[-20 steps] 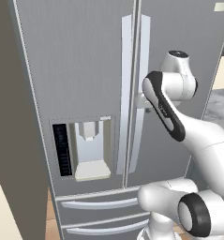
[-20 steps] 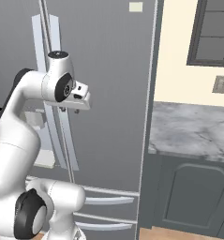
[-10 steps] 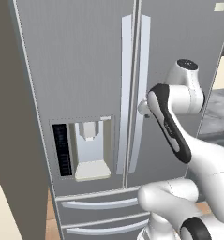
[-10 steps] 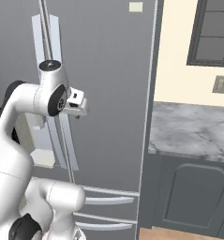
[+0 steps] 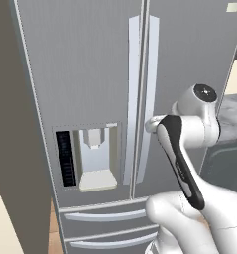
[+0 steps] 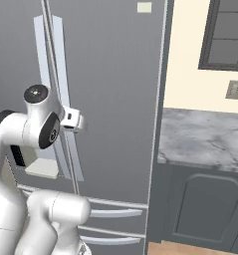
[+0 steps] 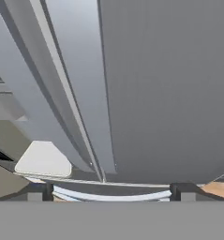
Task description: Take the cake and cupcake from the fridge and place them on the empty tray on the dining counter.
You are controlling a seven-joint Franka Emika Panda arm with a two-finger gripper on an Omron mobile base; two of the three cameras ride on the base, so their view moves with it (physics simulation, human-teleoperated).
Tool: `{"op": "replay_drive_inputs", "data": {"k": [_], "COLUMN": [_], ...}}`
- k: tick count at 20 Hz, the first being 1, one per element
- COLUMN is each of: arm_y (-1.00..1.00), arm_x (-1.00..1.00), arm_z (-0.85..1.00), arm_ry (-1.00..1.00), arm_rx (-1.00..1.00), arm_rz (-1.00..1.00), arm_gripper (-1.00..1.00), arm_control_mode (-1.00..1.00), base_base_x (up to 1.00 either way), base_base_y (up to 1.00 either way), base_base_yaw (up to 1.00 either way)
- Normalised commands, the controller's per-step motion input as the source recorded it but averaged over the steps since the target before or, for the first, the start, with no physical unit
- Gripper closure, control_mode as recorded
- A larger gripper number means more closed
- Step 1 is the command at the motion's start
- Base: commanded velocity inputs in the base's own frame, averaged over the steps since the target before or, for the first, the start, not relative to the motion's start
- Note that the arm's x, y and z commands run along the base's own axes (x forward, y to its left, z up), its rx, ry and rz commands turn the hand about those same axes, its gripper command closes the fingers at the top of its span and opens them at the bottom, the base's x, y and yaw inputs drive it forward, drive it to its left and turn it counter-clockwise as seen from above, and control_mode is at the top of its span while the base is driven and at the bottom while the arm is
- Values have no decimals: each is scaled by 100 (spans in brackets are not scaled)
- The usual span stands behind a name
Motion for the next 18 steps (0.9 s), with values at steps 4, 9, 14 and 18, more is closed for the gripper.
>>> {"op": "replay_drive_inputs", "data": {"k": [4,9,14,18], "arm_y": [1,0,0,0], "arm_x": [-7,0,0,0], "arm_z": [-3,0,0,0], "arm_ry": [-3,0,0,0], "arm_rx": [0,0,0,0], "arm_rz": [0,0,0,0], "arm_gripper": [-100,-100,-100,-100], "arm_control_mode": [100,100,100,100], "base_base_x": [0,-26,-40,-26], "base_base_y": [0,7,20,30], "base_base_yaw": [0,0,0,0]}}
